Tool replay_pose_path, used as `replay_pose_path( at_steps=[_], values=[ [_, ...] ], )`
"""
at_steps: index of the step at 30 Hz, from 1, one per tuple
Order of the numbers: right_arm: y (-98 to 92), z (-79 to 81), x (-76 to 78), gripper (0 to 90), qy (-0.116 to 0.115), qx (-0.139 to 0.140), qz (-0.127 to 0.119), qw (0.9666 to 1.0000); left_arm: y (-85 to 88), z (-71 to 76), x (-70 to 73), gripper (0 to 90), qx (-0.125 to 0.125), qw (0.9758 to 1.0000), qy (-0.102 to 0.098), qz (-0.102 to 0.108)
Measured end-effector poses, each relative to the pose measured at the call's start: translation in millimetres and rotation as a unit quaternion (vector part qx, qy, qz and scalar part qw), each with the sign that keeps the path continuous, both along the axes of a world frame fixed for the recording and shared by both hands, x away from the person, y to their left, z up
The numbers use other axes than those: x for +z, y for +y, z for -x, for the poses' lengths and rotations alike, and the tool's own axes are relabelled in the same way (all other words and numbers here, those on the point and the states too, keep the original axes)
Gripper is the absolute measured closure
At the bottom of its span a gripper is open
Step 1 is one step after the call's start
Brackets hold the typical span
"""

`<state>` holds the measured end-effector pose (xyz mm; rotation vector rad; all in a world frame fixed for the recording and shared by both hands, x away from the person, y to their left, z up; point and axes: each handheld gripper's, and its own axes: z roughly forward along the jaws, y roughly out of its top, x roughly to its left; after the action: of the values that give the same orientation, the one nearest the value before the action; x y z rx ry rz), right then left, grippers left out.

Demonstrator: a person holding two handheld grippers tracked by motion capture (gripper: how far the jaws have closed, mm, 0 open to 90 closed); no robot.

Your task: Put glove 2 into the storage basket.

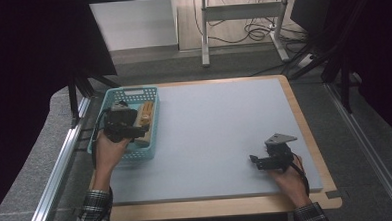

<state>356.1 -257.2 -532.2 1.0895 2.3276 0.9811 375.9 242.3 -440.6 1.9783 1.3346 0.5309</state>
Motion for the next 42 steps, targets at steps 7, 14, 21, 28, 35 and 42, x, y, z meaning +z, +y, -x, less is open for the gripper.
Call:
replay_pose_path(
  at_steps=[7, 14, 21, 28, 35, 42],
  values=[
    [0.0, 0.0, 0.0, 16.2, 0.0, 0.0, 0.0, 1.0, -14.2, 4.7, 4.0, 1.1, -0.02, 0.9998, -0.007, -0.001],
    [0.0, -0.1, 0.0, 16.3, -0.001, 0.001, 0.001, 1.0, -32.6, 9.9, 6.5, 1.0, -0.043, 0.999, -0.013, 0.003],
    [0.1, 0.0, 0.0, 16.2, 0.0, 0.0, 0.0, 1.0, -48.1, 12.1, 4.8, 0.8, -0.059, 0.9982, -0.013, 0.006],
    [0.2, 0.0, 0.1, 16.3, 0.0, 0.0, 0.0, 1.0, -60.0, 12.4, 2.1, 0.8, -0.072, 0.9973, -0.015, 0.009],
    [0.2, 0.0, 0.0, 16.3, -0.001, 0.0, 0.001, 1.0, -74.9, 12.5, -3.3, 0.7, -0.086, 0.9961, -0.017, 0.012],
    [0.2, 0.0, 0.0, 16.2, -0.001, 0.0, 0.001, 1.0, -93.5, 11.9, -10.3, 0.7, -0.103, 0.9945, -0.014, 0.017]
  ],
)
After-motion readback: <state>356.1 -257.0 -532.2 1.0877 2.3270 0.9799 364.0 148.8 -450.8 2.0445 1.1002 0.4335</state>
